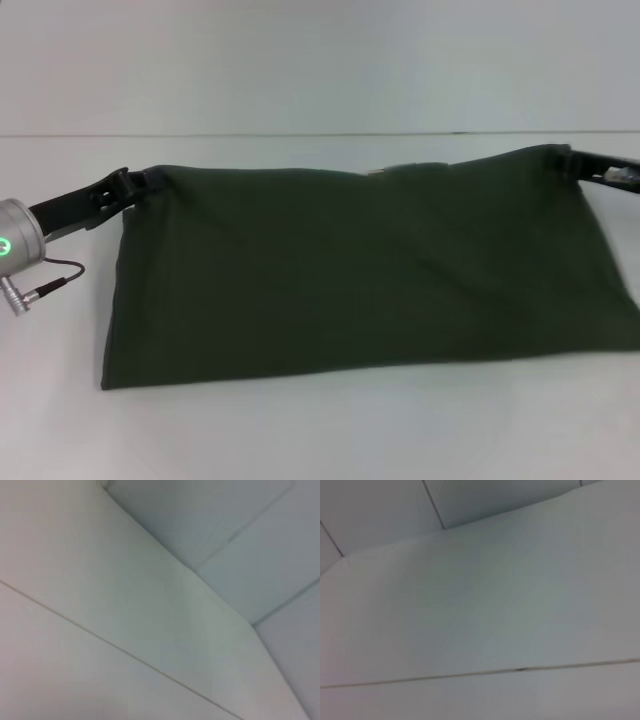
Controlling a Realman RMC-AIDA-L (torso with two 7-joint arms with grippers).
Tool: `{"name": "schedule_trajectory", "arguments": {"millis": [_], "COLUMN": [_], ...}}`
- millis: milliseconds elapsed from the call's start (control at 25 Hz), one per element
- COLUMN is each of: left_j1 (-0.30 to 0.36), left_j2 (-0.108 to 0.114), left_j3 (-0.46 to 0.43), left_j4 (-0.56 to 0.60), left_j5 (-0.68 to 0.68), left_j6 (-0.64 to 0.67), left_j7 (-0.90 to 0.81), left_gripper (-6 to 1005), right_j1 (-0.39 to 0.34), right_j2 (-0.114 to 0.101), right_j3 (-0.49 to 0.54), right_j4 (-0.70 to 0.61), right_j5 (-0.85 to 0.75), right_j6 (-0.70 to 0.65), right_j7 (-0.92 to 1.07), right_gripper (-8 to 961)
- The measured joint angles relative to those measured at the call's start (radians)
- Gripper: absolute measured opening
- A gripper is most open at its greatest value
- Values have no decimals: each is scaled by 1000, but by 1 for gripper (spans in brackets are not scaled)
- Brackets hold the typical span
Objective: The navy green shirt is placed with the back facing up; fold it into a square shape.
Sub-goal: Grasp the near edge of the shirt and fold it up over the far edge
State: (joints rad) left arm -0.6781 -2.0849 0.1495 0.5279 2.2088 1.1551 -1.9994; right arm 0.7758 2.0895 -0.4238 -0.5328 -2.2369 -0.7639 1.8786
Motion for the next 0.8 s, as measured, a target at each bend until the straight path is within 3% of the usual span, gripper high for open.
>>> {"name": "schedule_trajectory", "arguments": {"millis": [320, 800], "left_j1": [-4, -20], "left_j2": [-18, -37], "left_j3": [11, 13], "left_j4": [-29, -45], "left_j5": [-18, -22], "left_j6": [-122, -178], "left_j7": [57, 118], "left_gripper": [45, 55], "right_j1": [15, 7], "right_j2": [1, 4], "right_j3": [-53, -56], "right_j4": [98, 109], "right_j5": [117, 193], "right_j6": [130, 149], "right_j7": [-102, -176], "right_gripper": [106, 116]}}
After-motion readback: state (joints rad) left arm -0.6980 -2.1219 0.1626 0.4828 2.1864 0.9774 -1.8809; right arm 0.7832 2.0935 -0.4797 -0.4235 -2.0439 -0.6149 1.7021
